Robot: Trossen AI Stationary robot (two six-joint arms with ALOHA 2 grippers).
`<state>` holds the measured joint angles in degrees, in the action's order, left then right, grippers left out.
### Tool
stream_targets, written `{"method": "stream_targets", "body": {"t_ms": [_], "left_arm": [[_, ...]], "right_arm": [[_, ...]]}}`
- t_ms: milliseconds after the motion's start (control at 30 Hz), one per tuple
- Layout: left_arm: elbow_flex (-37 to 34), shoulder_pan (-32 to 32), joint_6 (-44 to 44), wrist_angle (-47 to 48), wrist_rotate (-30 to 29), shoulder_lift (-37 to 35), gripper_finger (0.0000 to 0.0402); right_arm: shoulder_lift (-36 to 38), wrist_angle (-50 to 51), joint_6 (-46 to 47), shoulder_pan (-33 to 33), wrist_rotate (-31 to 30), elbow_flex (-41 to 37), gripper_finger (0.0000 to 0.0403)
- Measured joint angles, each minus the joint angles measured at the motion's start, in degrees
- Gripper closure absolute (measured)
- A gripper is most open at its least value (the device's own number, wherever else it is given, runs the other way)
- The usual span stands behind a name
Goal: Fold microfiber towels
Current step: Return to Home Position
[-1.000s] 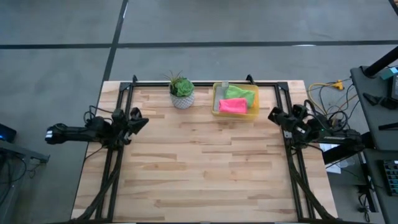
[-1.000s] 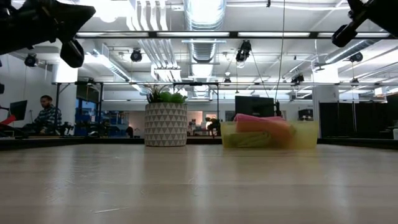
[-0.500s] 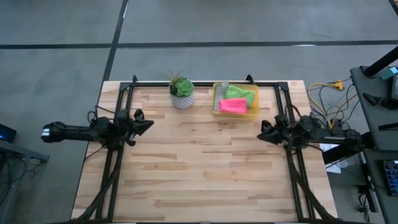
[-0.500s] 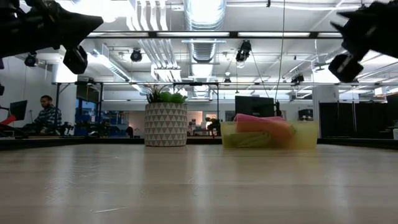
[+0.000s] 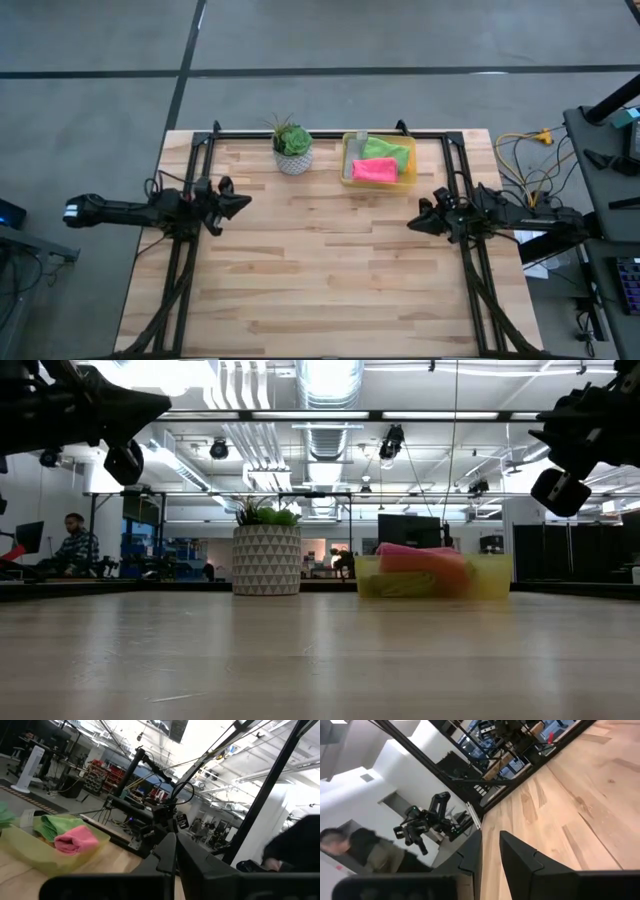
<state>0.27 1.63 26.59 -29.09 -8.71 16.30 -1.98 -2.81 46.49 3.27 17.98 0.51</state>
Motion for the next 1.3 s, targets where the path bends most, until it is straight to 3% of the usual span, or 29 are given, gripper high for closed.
{"method": "stream_targets", "body": {"t_ms": [1300], "left_arm": [[-0.02,0.04,0.00,0.05,-0.04,0.78,0.0402]], "right_arm": [[-0.06,0.00,0.01,0.01,-0.01,0.02,0.0335]]}}
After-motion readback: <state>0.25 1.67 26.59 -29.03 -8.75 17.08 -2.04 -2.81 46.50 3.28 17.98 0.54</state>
